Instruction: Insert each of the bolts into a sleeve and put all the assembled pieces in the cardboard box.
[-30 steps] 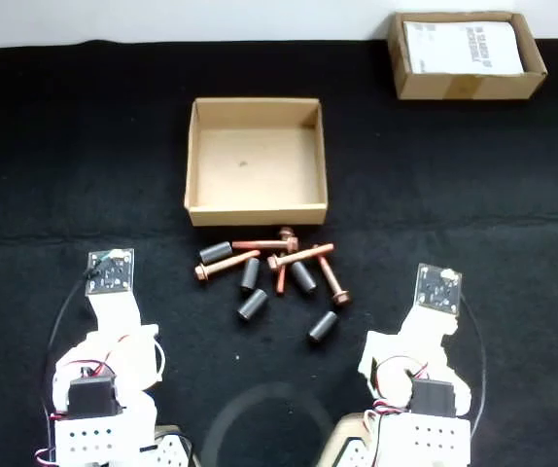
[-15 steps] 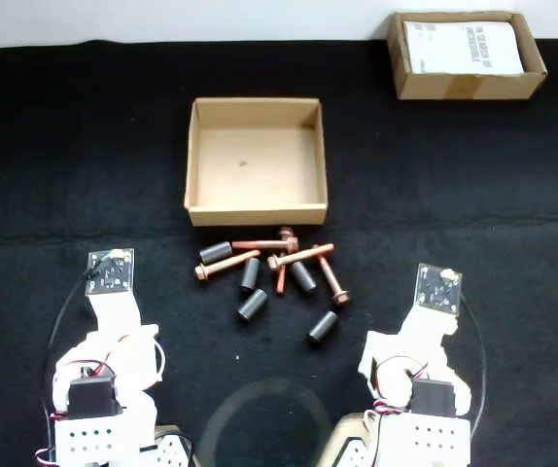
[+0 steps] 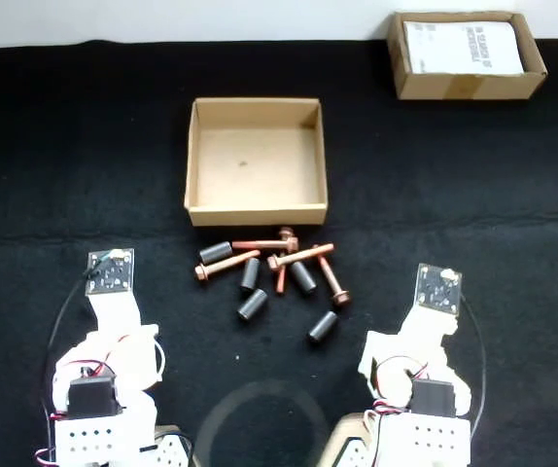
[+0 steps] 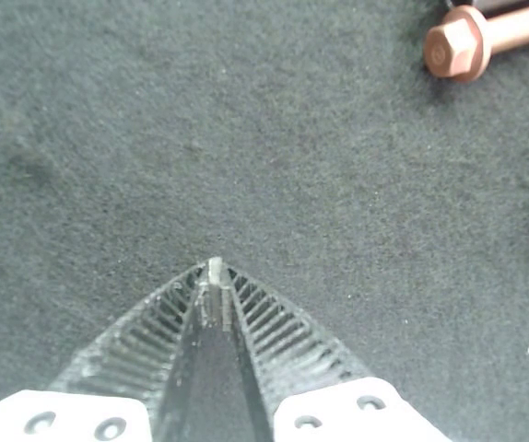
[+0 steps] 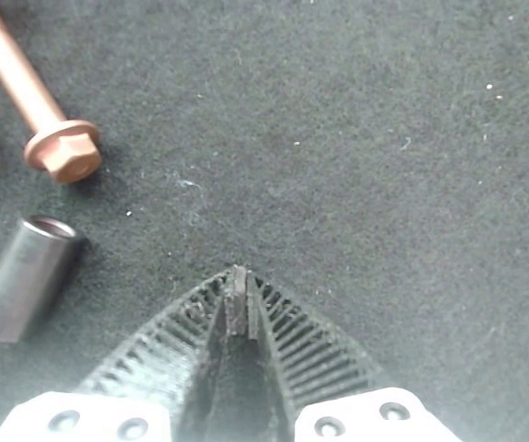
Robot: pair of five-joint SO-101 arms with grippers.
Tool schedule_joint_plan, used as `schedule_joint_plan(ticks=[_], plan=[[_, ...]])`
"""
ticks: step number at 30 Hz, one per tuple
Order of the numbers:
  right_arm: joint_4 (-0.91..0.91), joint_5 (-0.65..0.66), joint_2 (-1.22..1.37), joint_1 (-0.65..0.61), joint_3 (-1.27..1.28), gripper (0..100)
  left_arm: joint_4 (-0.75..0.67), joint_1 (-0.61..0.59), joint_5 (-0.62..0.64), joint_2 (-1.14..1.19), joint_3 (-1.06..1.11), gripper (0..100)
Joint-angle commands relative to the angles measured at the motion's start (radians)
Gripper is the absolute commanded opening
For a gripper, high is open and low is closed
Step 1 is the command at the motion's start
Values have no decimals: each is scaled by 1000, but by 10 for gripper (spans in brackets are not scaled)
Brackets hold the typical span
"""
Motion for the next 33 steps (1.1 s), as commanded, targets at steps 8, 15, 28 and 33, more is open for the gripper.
schedule_joint_plan(ticks=[8, 15, 28, 33], plan=[[7, -5, -7, -5, 85, 6, 6, 12, -5, -7, 15, 9], [7, -5, -7, -5, 85, 6, 6, 15, -5, -7, 15, 9], [7, -5, -7, -5, 85, 6, 6, 16, -2, -7, 15, 9], [7, -5, -7, -5, 85, 6, 5, 7, -2, -10, -18, 10]])
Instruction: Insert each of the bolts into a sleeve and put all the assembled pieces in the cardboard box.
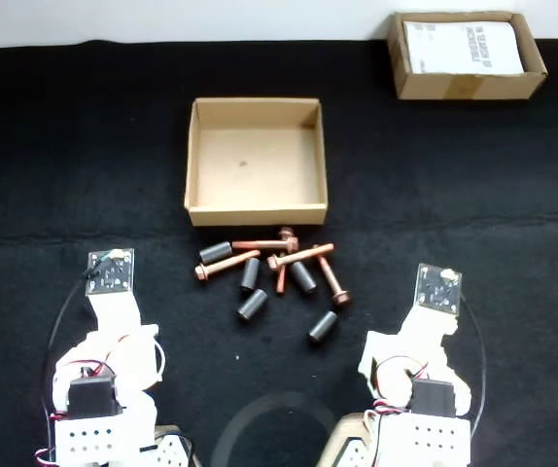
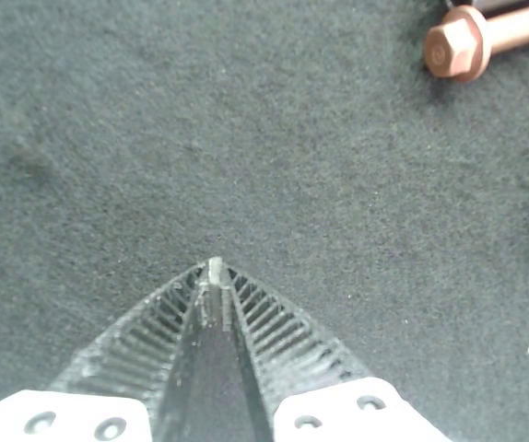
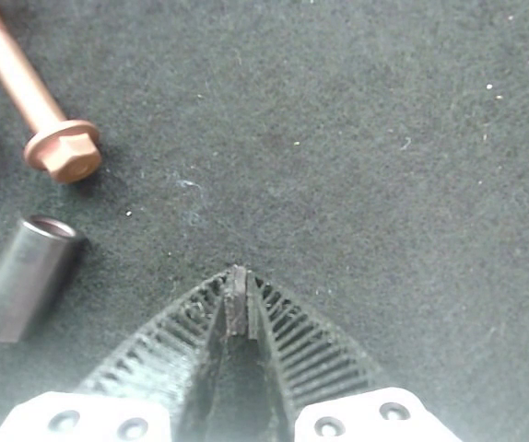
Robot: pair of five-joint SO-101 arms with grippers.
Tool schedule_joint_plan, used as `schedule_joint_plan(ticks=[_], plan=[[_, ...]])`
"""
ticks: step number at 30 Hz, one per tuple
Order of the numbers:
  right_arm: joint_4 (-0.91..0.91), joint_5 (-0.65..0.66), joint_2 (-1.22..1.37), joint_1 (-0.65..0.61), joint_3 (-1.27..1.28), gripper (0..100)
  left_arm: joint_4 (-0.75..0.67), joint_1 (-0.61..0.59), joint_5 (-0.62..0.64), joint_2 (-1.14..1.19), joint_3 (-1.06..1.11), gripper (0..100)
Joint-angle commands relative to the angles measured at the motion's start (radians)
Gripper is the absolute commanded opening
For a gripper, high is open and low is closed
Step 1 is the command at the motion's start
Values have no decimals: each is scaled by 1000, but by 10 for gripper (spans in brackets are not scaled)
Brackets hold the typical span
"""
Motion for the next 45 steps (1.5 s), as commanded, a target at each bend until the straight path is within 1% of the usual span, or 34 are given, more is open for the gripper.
schedule_joint_plan(ticks=[1, 4, 6, 8, 15, 19, 20, 22, 25, 27, 29, 32, 35, 36, 38, 41, 43, 45], plan=[[7, -5, -7, -5, 85, 6, 5, -7, -2, -10, -41, 10], [7, -5, -7, -5, 85, 6, 3, -73, -2, -10, -124, 10], [7, -5, -7, -4, 85, 6, -5, -96, -2, -10, -191, 10], [7, -5, -7, -4, 85, 6, -26, -101, -2, -10, -268, 10], [7, -5, -7, -4, 85, 6, -25, -102, -2, -10, -575, 10], [7, -5, -7, -5, 85, 6, -2, -96, -3, -10, -647, 10], [7, -3, -7, -7, 85, 6, 8, -91, -3, -10, -650, 10], [-10, -3, -7, -35, 84, 6, 44, -45, -3, -10, -653, 10], [-19, -3, -7, -96, 82, 6, 132, 45, -3, -10, -653, 11], [-21, -3, -7, -110, 45, 6, 146, 93, -5, -8, -653, 14], [-18, -5, -7, -110, -39, 6, 123, 97, 0, -7, -653, 51], [27, -5, 1, -108, -223, 6, 66, 70, 2, -5, -653, 146], [62, -2, 4, -136, -421, 13, -49, 27, 17, -4, -639, 216], [70, 12, 4, -150, -469, 29, -92, 16, 46, -4, -625, 226], [97, 91, 5, -171, -549, 85, -163, 12, 112, 18, -604, 227], [116, 183, 8, -179, -644, 154, -224, 12, 175, 124, -605, 227], [120, 187, 51, -177, -704, 163, -265, 12, 207, 219, -618, 227], [173, 187, 153, -174, -771, 163, -281, 13, 232, 326, -653, 227]])
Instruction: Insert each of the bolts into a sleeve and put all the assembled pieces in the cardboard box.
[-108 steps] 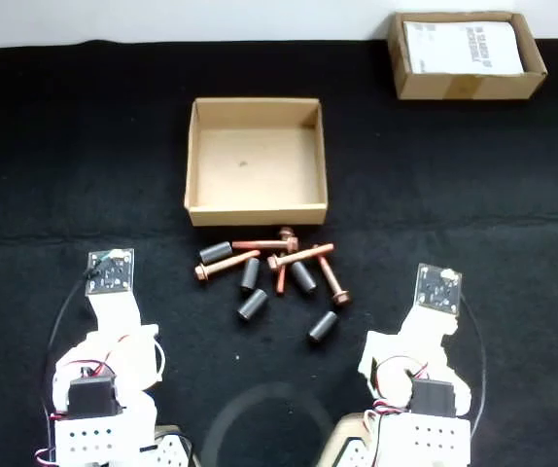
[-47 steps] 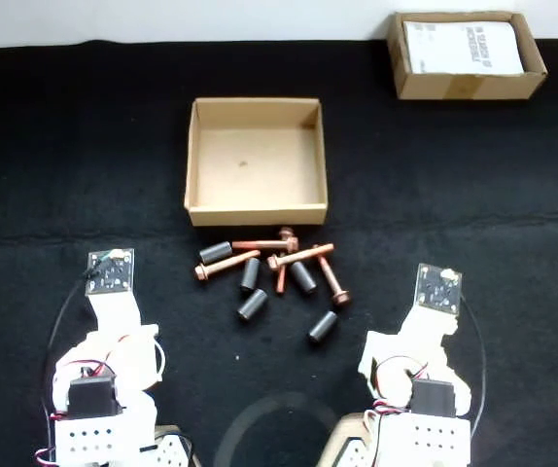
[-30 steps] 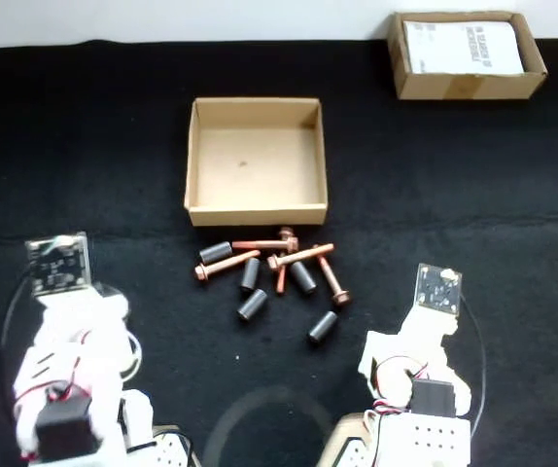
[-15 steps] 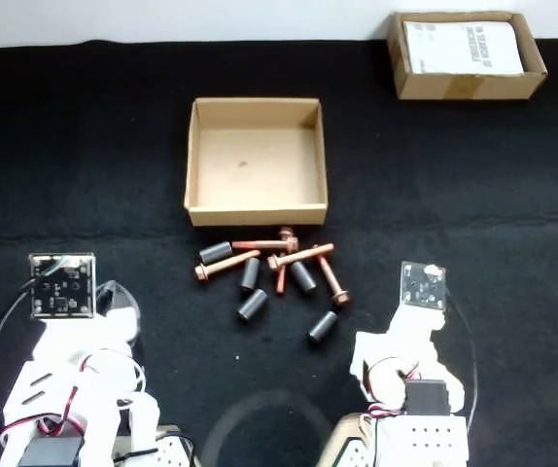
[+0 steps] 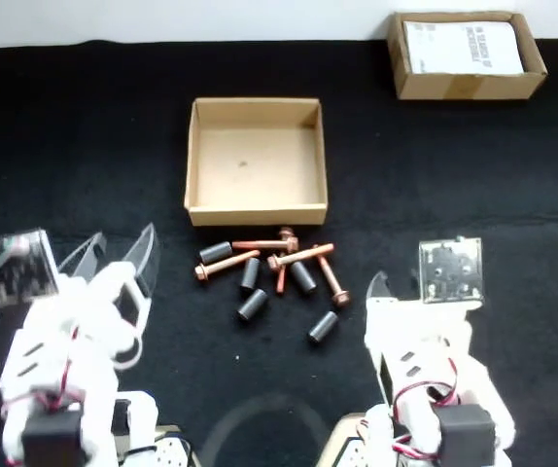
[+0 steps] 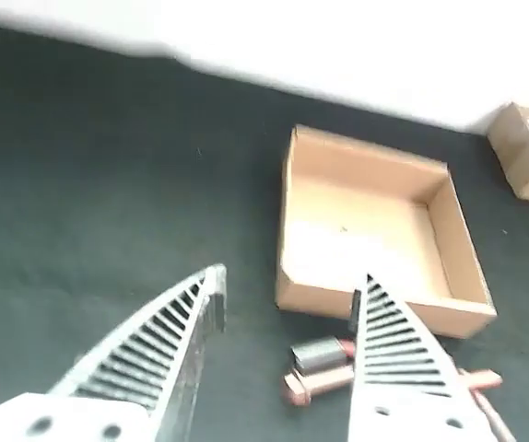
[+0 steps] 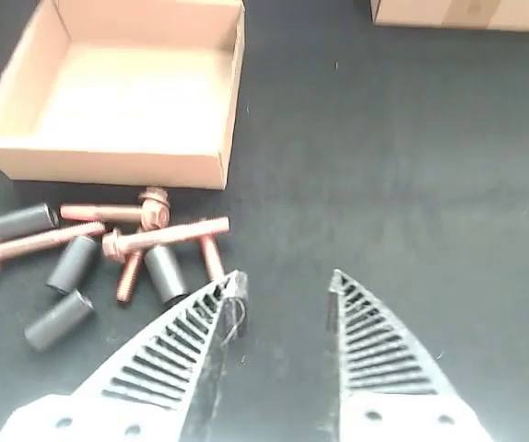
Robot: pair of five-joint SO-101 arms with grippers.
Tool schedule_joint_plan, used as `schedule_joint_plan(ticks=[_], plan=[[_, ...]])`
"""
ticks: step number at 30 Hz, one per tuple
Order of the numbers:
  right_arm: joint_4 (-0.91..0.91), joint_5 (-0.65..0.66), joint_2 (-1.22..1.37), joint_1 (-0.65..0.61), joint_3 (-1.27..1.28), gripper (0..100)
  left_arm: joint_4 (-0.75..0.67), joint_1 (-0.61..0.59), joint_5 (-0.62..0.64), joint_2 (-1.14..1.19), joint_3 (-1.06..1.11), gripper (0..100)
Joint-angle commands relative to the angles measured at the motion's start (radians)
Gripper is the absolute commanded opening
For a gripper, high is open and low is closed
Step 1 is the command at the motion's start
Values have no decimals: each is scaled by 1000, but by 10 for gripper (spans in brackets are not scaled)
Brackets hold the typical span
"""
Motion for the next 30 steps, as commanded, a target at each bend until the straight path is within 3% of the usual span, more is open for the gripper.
schedule_joint_plan(ticks=[1, 4, 9, 12, 16, 20, 25, 30], plan=[[70, 15, 171, -4, -148, 163, -40, -1, 40, 186, -74, 227], [153, -44, 380, 4, -268, 164, -5, 56, 40, 346, -151, 227], [483, -54, 783, 5, -473, 166, 262, 176, 41, 621, -234, 230], [475, -120, 911, 33, -506, 166, 437, 202, 64, 739, -326, 230], [475, -253, 892, -4, -501, 166, 672, 200, 100, 809, -463, 231], [412, -333, 814, -24, -463, 166, 689, 188, 100, 817, -424, 231], [297, -198, 771, -147, -447, 163, 578, 179, 35, 817, -355, 231], [234, -192, 769, -150, -410, 163, 459, 166, -2, 817, -249, 231]])
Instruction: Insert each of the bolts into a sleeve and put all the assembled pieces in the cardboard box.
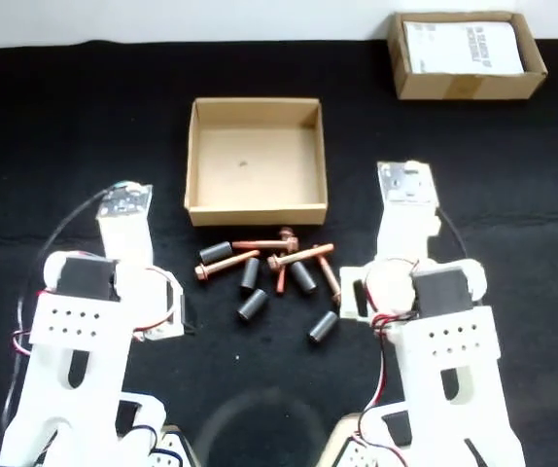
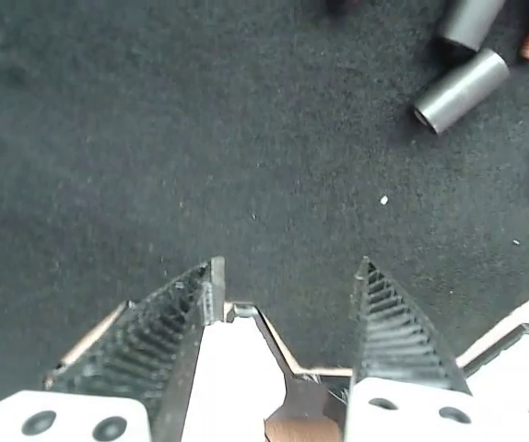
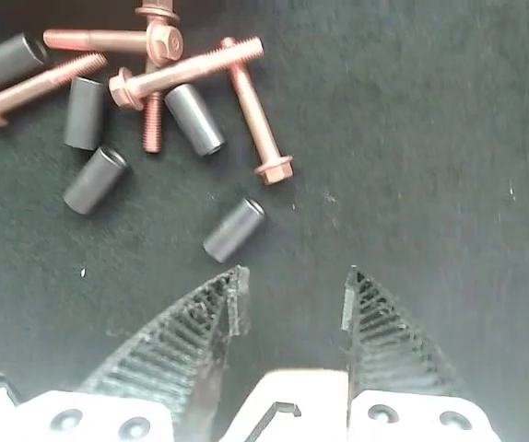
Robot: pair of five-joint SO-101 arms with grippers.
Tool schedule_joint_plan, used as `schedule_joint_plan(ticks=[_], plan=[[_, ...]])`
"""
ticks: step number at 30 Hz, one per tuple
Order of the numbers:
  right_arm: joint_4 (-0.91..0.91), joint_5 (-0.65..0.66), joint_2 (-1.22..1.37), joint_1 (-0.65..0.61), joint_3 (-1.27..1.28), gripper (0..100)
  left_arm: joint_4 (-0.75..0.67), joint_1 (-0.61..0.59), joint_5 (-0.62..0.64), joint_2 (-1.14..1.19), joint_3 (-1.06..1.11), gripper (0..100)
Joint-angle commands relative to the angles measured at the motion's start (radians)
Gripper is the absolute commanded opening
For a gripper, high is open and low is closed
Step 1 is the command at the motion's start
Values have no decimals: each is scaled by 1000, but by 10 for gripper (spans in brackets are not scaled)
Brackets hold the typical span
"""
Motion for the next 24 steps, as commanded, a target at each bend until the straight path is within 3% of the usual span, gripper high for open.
schedule_joint_plan(ticks=[1, 12, 24], plan=[[-30, 17, -22, 4, 22, 163, -97, -24, -14, 2, 62, 231], [-277, 20, 111, 4, 234, 163, -532, -76, -6, 7, 398, 231], [-421, -12, 426, -191, 252, 163, -690, -111, 52, 8, 475, 232]])
